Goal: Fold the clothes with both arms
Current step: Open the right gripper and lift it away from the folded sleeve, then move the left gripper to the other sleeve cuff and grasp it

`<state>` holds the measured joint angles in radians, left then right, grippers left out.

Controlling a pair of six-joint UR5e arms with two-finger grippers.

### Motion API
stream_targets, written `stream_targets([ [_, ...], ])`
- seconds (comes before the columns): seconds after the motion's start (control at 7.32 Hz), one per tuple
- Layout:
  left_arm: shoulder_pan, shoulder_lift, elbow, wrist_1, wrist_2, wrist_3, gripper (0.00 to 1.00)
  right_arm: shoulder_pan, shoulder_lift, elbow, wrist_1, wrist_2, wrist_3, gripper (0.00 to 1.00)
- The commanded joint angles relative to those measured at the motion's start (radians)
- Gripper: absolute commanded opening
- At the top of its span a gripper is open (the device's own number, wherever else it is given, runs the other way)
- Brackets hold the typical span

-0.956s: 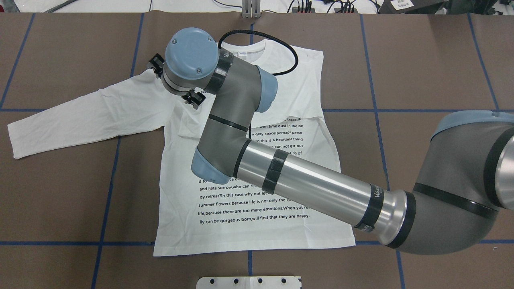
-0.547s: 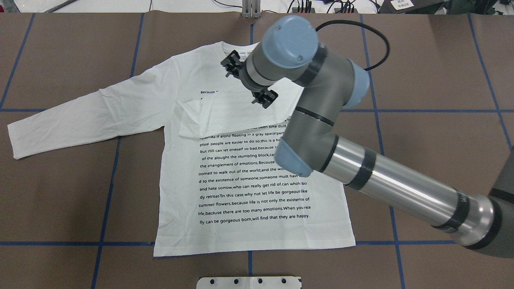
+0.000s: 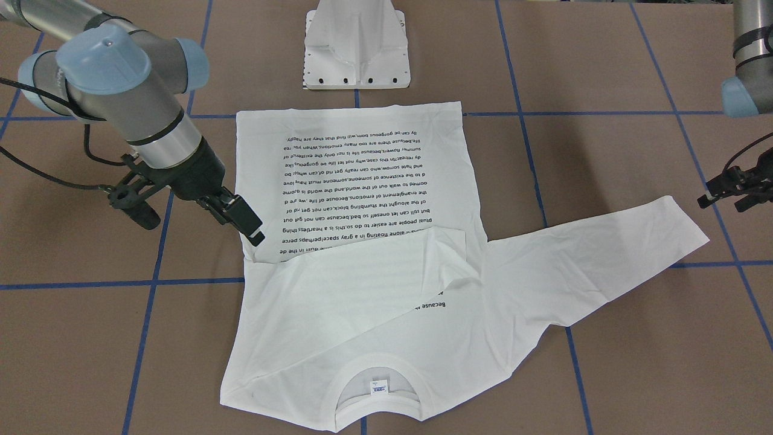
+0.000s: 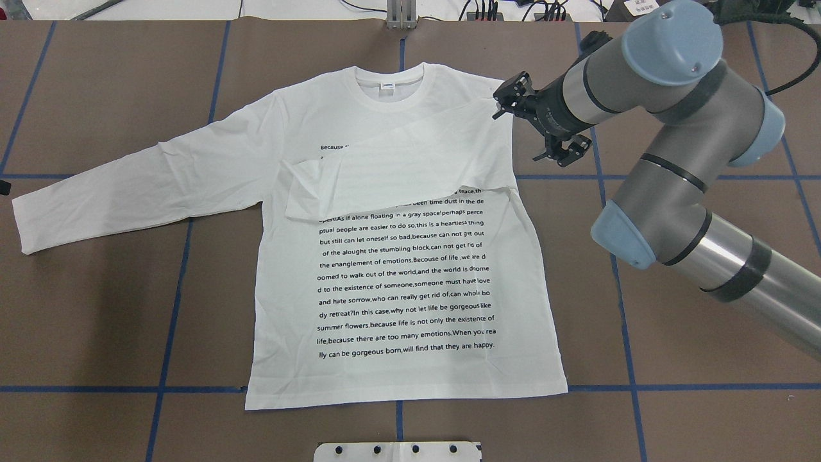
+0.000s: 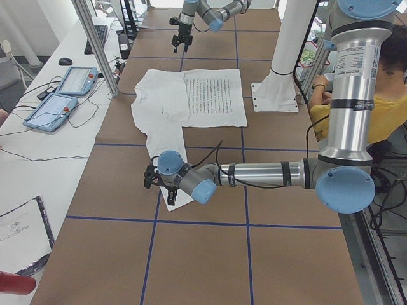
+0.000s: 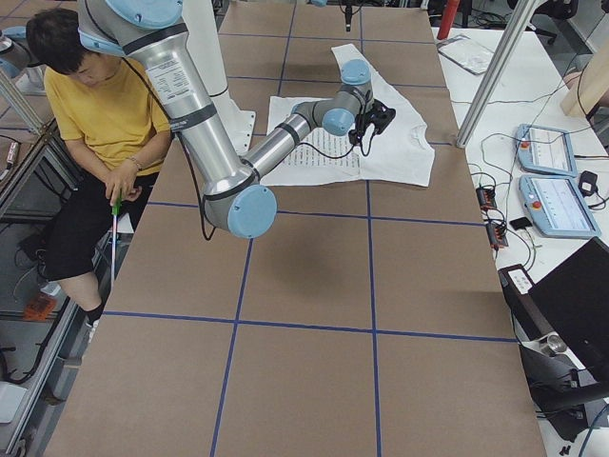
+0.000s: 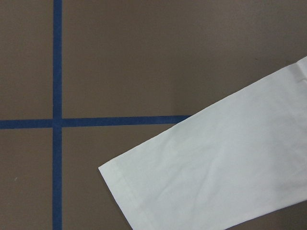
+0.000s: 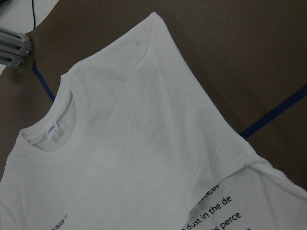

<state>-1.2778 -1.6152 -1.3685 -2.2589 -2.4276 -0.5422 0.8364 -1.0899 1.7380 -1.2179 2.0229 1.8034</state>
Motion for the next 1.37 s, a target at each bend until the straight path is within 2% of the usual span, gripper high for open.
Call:
stream_targets([
  [0.0, 0.017, -0.055, 0.100, -0.042, 0.005, -0.027, 0.96, 0.016, -0.088, 0.052, 0.003, 0.008, -0.039, 0.99],
  [0.27, 0.050, -0.089, 0.141, -0.050, 0.024, -0.080, 0.92, 0.015, -0.110, 0.067, 0.005, 0.007, -0.049, 0.99],
  [0.41, 0.061, -0.089, 0.143, -0.050, 0.062, -0.088, 0.84, 0.010, -0.105, 0.066, 0.005, 0.000, -0.049, 0.99],
  [0.68, 0.063, -0.083, 0.146, -0.050, 0.068, -0.096, 0.79, 0.010, -0.105, 0.066, 0.006, 0.003, -0.049, 0.99],
  [1.23, 0.066, -0.086, 0.179, -0.050, 0.079, -0.094, 0.78, 0.010, -0.103, 0.067, 0.006, -0.001, -0.049, 0.99],
])
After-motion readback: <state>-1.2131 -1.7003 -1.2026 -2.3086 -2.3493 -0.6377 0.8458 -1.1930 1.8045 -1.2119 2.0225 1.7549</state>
